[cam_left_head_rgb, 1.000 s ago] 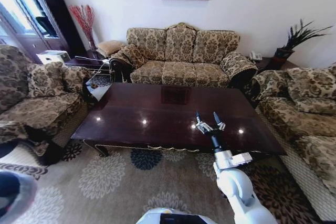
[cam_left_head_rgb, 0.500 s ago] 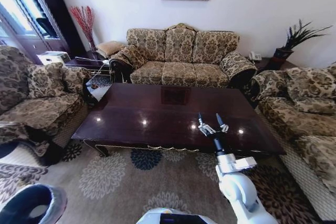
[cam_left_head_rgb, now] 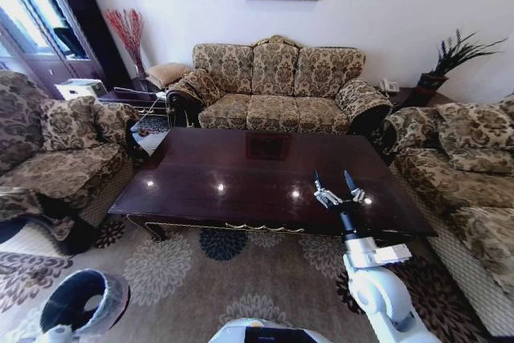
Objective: Move to the front of the table and place the trash on the table into the trash bin.
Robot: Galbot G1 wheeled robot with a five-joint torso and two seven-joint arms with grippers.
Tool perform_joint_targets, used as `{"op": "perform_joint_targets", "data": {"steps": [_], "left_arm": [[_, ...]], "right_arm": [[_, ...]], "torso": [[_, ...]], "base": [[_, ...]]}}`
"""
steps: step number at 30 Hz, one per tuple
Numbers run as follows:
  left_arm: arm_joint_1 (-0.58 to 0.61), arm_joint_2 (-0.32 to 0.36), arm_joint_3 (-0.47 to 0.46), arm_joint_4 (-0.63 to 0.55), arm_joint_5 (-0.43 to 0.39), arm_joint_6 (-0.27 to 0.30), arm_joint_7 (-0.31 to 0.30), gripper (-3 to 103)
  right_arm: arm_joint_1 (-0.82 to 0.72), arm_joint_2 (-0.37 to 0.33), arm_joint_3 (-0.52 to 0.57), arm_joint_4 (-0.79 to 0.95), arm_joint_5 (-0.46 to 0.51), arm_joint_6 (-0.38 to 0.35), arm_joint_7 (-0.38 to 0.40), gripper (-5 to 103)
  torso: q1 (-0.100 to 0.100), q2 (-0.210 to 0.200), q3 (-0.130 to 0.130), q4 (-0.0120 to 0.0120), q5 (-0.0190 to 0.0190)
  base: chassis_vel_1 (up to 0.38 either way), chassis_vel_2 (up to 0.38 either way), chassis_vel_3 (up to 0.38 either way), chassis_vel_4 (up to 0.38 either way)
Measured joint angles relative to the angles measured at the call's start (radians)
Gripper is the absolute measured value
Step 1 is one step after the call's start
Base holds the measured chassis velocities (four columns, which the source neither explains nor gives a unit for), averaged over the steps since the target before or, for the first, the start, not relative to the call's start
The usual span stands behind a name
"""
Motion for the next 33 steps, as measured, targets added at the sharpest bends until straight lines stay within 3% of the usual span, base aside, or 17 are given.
{"op": "perform_joint_targets", "data": {"steps": [3, 5, 14, 33], "left_arm": [[0.001, -0.006, 0.012, 0.045, 0.039, -0.004, 0.035, 0], [0.005, -0.021, 0.028, 0.077, 0.073, -0.02, 0.098, 0], [0.007, -0.049, 0.054, 0.088, 0.104, -0.027, 0.167, 0], [-0.023, -0.051, 0.076, 0.121, 0.116, -0.033, 0.176, 0]], "right_arm": [[0.002, 0.0, -0.003, 0.0, 0.001, 0.002, 0.033, 100], [0.003, 0.004, -0.002, 0.002, 0.0, 0.013, 0.057, 100], [-0.019, 0.011, 0.01, 0.014, -0.026, 0.027, 0.064, 100], [-0.04, 0.019, 0.011, 0.03, -0.03, 0.049, 0.063, 100]], "torso": [[0.0, 0.0, 0.0, 0.0001, 0.0], [0.0, 0.0, 0.0, -0.0009, -0.0006], [0.0, 0.0, 0.0, -0.001, -0.0002], [0.0, 0.0, 0.0, -0.0007, -0.0006]], "base": [[0.0, 0.0, 0.0, 0.0], [0.0, 0.0, 0.0, 0.0], [0.0, 0.0, 0.0, 0.0], [0.06, 0.063, -0.062, -0.066]]}}
